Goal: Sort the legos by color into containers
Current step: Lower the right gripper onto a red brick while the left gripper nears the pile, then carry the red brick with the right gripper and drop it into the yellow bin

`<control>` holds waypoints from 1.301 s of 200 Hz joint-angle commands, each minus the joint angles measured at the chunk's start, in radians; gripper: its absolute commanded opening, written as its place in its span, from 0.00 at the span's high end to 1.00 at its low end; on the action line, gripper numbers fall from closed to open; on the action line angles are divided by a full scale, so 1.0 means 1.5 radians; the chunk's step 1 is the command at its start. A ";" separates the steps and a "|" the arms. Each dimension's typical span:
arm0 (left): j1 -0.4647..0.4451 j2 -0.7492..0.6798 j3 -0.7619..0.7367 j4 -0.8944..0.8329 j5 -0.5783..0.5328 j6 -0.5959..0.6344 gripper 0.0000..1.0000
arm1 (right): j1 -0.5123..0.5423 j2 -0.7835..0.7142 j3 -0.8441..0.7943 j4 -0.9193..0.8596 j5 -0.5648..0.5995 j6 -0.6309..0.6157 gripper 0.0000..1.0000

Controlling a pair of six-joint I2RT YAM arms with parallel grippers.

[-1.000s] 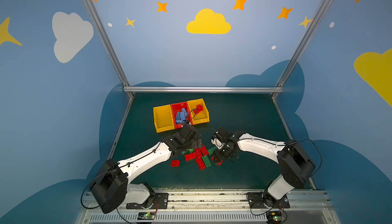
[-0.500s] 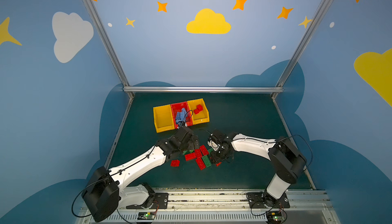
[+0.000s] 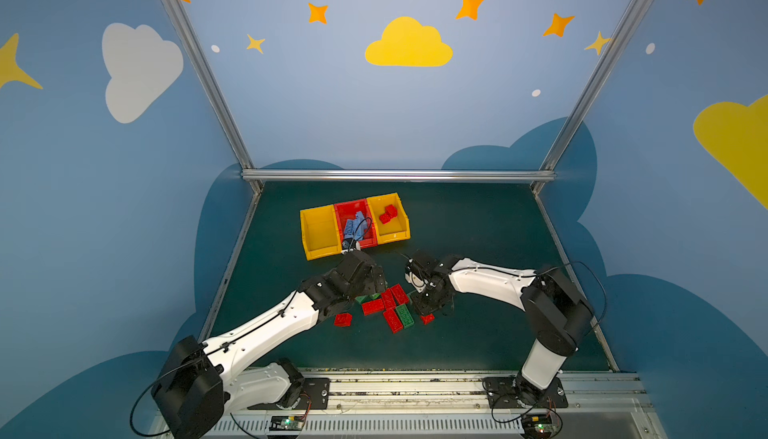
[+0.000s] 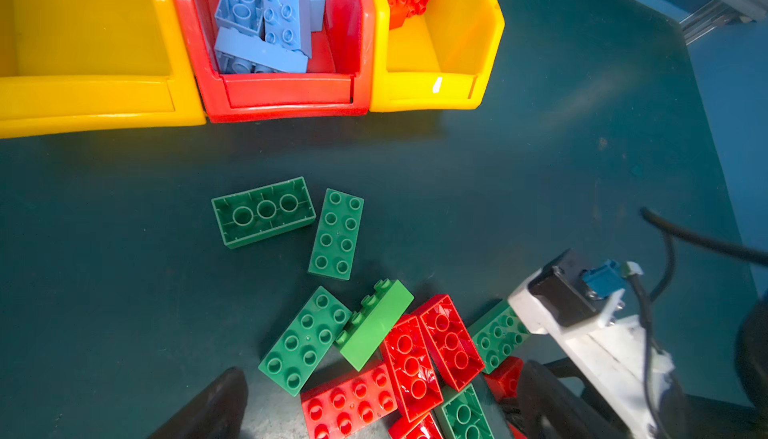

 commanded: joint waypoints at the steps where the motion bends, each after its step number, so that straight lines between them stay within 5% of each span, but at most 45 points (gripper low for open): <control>1: 0.006 -0.003 -0.005 -0.007 -0.012 0.009 0.00 | -0.001 -0.047 0.045 -0.059 0.024 -0.026 0.78; 95: 0.059 0.057 0.038 0.012 0.034 0.062 0.00 | -0.050 -0.022 0.199 -0.116 -0.007 -0.065 0.78; 163: 0.097 0.081 0.049 0.020 0.066 0.079 0.00 | -0.127 -0.005 0.265 -0.081 -0.122 -0.061 0.78; 260: 0.148 0.105 0.083 -0.015 0.090 0.109 0.00 | -0.189 0.267 0.618 0.011 -0.151 -0.080 0.76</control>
